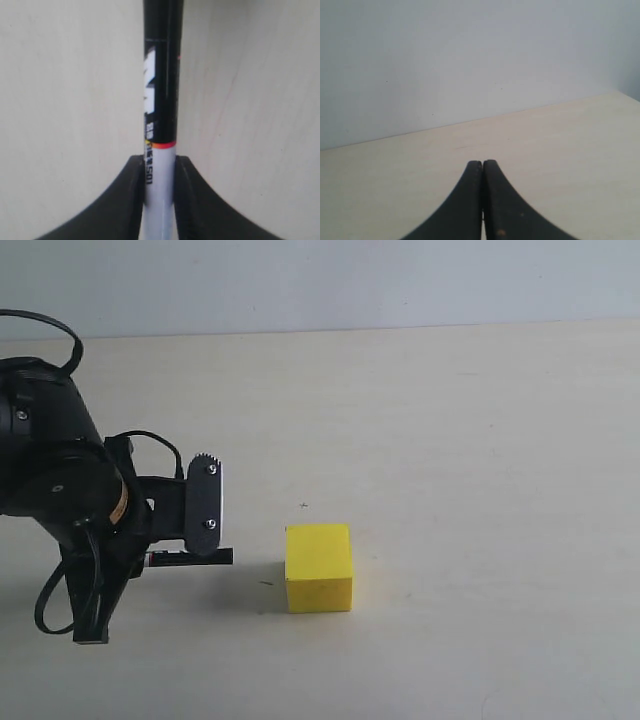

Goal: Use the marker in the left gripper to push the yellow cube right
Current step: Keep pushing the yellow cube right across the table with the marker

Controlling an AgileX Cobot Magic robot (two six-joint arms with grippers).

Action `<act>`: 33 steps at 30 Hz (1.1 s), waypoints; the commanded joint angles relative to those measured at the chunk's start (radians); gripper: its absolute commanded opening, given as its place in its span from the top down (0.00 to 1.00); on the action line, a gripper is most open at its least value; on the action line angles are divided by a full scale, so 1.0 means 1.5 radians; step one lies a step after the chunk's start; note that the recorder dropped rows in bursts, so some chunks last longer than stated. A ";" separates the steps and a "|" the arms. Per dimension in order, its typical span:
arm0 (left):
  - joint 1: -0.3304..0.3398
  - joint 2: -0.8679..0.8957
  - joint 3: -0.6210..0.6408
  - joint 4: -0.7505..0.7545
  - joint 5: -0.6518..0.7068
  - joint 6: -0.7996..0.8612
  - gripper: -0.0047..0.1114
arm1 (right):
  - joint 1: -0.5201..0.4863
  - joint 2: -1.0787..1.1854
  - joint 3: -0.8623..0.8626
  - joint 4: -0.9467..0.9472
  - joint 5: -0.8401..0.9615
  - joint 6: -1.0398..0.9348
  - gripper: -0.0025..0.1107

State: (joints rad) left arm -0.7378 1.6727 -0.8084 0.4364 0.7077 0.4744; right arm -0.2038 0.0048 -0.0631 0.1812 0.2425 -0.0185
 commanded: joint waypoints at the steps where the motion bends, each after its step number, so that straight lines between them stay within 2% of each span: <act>1: 0.002 0.002 -0.004 -0.011 -0.023 -0.007 0.96 | -0.003 -0.003 0.004 0.000 -0.003 -0.006 0.98; 5: -0.019 0.025 -0.004 -0.019 -0.052 -0.007 0.96 | -0.003 -0.003 0.004 0.000 -0.003 -0.006 0.98; 9: -0.063 0.069 -0.031 -0.037 -0.096 -0.026 0.96 | -0.003 -0.003 0.004 0.000 -0.003 -0.006 0.98; 10: -0.088 0.086 -0.054 -0.055 -0.096 -0.029 0.96 | -0.003 -0.003 0.004 0.000 -0.003 -0.006 0.98; 12: -0.106 0.092 -0.076 -0.053 -0.056 -0.032 0.96 | -0.003 -0.003 0.004 0.000 -0.003 -0.006 0.98; 18: -0.065 0.084 -0.076 -0.016 0.067 -0.079 0.96 | -0.003 -0.003 0.004 0.002 -0.003 -0.006 0.98; 33: -0.065 0.084 -0.076 -0.014 0.043 -0.077 0.96 | -0.003 -0.003 0.004 0.002 -0.003 -0.006 0.98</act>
State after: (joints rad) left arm -0.8369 1.8065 -0.9183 0.4143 0.7761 0.3620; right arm -0.2038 0.0048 -0.0631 0.1847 0.2425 -0.0185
